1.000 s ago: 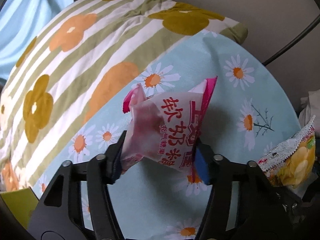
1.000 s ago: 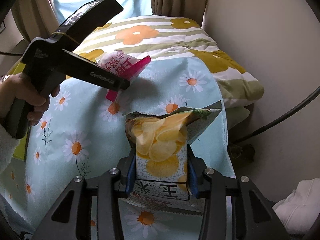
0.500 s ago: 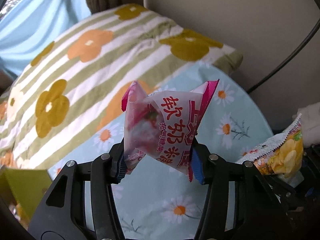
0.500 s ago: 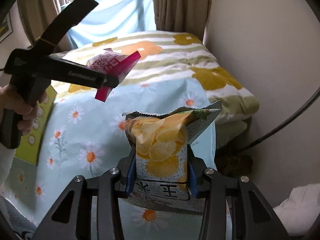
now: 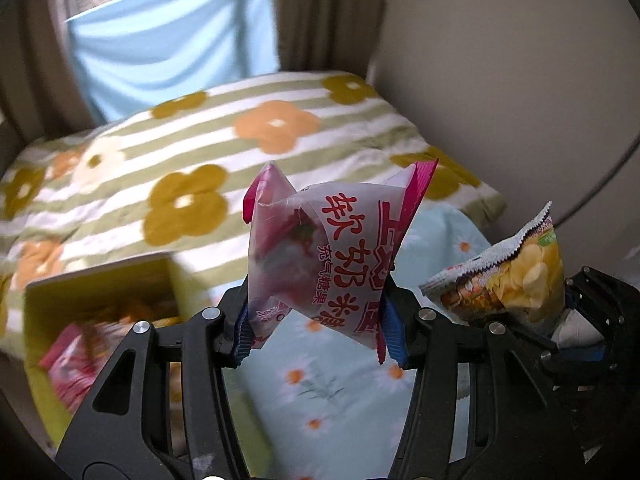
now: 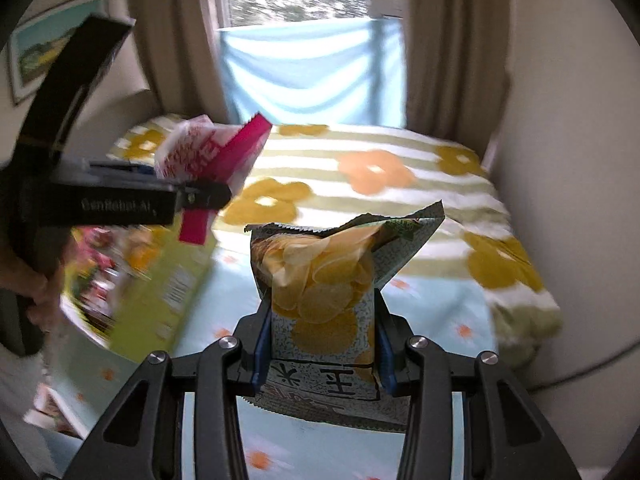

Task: Organize snacks
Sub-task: 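Carry the pink packet and chip bag over the yellow box and release both inside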

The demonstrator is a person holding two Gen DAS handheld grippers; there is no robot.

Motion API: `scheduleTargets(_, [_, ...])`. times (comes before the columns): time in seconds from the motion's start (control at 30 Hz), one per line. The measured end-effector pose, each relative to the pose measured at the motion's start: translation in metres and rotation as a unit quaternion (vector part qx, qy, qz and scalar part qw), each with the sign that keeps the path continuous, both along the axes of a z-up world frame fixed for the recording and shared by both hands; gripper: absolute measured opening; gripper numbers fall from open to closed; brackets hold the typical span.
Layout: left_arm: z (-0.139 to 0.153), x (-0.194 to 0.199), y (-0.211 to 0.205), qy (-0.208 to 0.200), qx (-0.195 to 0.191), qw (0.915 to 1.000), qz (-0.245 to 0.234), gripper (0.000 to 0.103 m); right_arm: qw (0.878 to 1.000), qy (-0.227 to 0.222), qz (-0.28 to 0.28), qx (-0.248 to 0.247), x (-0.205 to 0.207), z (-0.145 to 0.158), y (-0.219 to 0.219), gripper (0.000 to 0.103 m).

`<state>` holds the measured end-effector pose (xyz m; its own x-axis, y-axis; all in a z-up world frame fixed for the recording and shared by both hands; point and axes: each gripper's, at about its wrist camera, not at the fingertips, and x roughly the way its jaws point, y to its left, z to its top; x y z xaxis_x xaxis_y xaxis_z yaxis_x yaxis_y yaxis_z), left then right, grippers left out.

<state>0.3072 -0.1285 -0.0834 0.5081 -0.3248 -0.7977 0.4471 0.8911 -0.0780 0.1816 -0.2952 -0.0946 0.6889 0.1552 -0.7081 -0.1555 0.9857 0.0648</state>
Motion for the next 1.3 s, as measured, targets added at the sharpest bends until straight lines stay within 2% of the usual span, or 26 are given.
scheduleTargets(0.13, [0.014,0.008,0.069,0.003,-0.025,0.9985,0.049,0.048,0.999,-0.013,0.031,0.021,0.015,0.018,0.047,0.039])
scheduleTargets(0.27, [0.019,0.014,0.137,0.003,-0.022,0.996,0.087,0.048,0.997,-0.019,0.053,0.048,0.029,0.03,0.097,0.039])
scheduleTargets(0.4, [0.012,0.021,0.203,0.012,-0.007,0.9925,0.122,0.049,0.996,-0.021,0.067,0.05,0.042,0.032,0.14,0.039])
scheduleTargets(0.57, [-0.006,0.028,0.261,0.035,-0.005,0.9893,0.141,0.049,0.995,-0.015,0.081,0.054,0.056,0.03,0.191,0.039])
scheduleTargets(0.73, [-0.027,0.038,0.291,0.057,-0.004,0.9883,0.142,0.049,0.995,-0.006,0.085,0.06,0.066,0.023,0.225,0.039])
scheduleTargets(0.8, [-0.032,0.044,0.297,0.062,-0.001,0.9875,0.144,0.053,0.994,0.0,0.085,0.064,0.067,0.02,0.233,0.039])
scheduleTargets(0.83, [-0.034,0.047,0.3,0.065,-0.004,0.9871,0.146,0.067,0.994,0.002,0.085,0.063,0.068,0.019,0.235,0.039])
scheduleTargets(0.87, [-0.034,0.048,0.302,0.064,-0.006,0.9869,0.148,0.086,0.995,0.005,0.085,0.061,0.069,0.017,0.238,0.039])
scheduleTargets(0.93, [-0.031,0.049,0.306,0.046,-0.006,0.987,0.154,0.103,0.995,0.011,0.085,0.057,0.071,0.016,0.242,0.039])
scheduleTargets(1.0, [-0.028,0.047,0.309,0.027,0.006,0.9871,0.157,0.103,0.995,0.016,0.084,0.054,0.075,0.015,0.243,0.039])
scheduleTargets(1.3, [-0.031,0.028,0.323,0.035,0.019,0.9848,0.169,0.103,0.993,0.03,0.106,0.05,0.084,0.006,0.254,0.039])
